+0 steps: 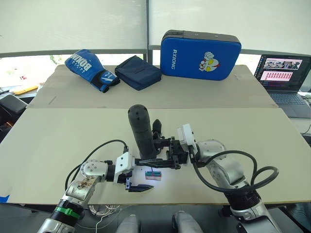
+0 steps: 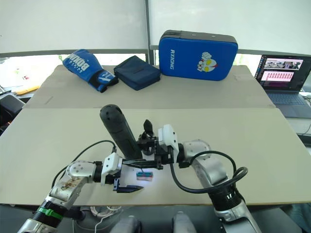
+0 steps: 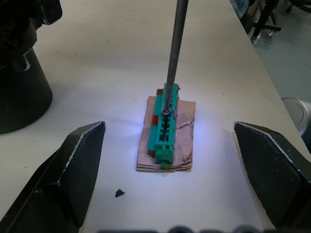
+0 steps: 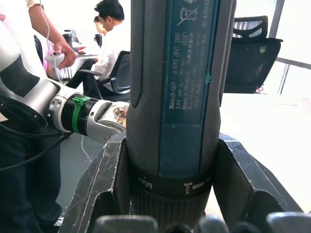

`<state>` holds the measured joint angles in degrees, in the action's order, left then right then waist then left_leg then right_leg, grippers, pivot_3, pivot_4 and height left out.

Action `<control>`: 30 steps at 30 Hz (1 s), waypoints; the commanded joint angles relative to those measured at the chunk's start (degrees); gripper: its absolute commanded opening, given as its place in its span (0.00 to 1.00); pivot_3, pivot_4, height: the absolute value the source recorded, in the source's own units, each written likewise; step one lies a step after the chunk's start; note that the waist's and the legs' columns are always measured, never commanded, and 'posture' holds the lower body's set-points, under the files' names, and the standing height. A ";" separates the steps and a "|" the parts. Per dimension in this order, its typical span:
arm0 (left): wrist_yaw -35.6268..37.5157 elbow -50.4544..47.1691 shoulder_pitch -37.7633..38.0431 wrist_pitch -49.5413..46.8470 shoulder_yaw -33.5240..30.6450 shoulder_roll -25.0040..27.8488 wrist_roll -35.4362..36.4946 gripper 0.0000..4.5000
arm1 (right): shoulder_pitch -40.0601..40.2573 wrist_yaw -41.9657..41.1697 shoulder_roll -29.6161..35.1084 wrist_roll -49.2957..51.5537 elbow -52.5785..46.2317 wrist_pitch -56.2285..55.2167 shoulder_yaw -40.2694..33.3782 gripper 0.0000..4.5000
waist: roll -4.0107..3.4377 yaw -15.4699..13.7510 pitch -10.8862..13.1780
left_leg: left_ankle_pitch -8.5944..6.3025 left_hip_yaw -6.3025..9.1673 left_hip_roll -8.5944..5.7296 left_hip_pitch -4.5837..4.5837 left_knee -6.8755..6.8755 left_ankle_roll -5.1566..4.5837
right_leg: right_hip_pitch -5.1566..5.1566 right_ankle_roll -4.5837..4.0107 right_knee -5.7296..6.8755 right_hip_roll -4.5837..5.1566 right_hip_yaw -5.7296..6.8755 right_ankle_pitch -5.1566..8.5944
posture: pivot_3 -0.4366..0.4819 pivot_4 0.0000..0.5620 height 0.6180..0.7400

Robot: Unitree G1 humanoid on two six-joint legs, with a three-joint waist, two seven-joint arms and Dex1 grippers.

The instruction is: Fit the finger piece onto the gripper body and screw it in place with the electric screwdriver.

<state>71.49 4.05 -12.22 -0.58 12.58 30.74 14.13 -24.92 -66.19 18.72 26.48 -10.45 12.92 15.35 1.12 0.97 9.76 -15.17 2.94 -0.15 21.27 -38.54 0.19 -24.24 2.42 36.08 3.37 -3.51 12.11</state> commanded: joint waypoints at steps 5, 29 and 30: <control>-0.01 -0.71 0.14 0.20 0.12 0.21 0.15 0.99 | 1.34 -0.57 1.09 0.99 -0.94 1.28 0.56 0.43 | 0.00 0.01 0.00 | 0.00 0.00 0.00 0.00 0.00 0.00 | 0.00 0.00 0.00 0.00 0.00 0.00 | 0.48 0.27 1.00; 0.81 4.92 0.51 5.64 0.14 -0.29 -0.35 0.99 | 0.39 0.62 1.10 -0.52 1.12 -0.09 1.06 0.43 | -0.01 0.04 -0.11 | 0.00 0.00 0.01 -0.09 0.00 0.00 | 0.08 0.00 0.00 0.00 0.00 0.00 | 0.48 0.27 1.00; 0.85 5.19 0.49 5.90 0.13 -0.35 -0.31 0.99 | 0.30 0.68 1.12 -0.42 1.01 0.04 1.04 0.43 | -0.01 0.04 -0.11 | 0.00 0.00 0.01 -0.11 0.00 0.00 | 0.09 0.00 0.00 0.00 0.00 0.00 | 0.48 0.27 1.00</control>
<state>72.22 7.68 -12.34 5.05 12.58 30.45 14.15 -24.49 -65.68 19.41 27.62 -9.92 12.49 15.69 1.10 1.02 9.65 -15.17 2.94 -0.14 21.16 -38.54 0.19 -24.14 2.42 36.08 3.36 -3.50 12.12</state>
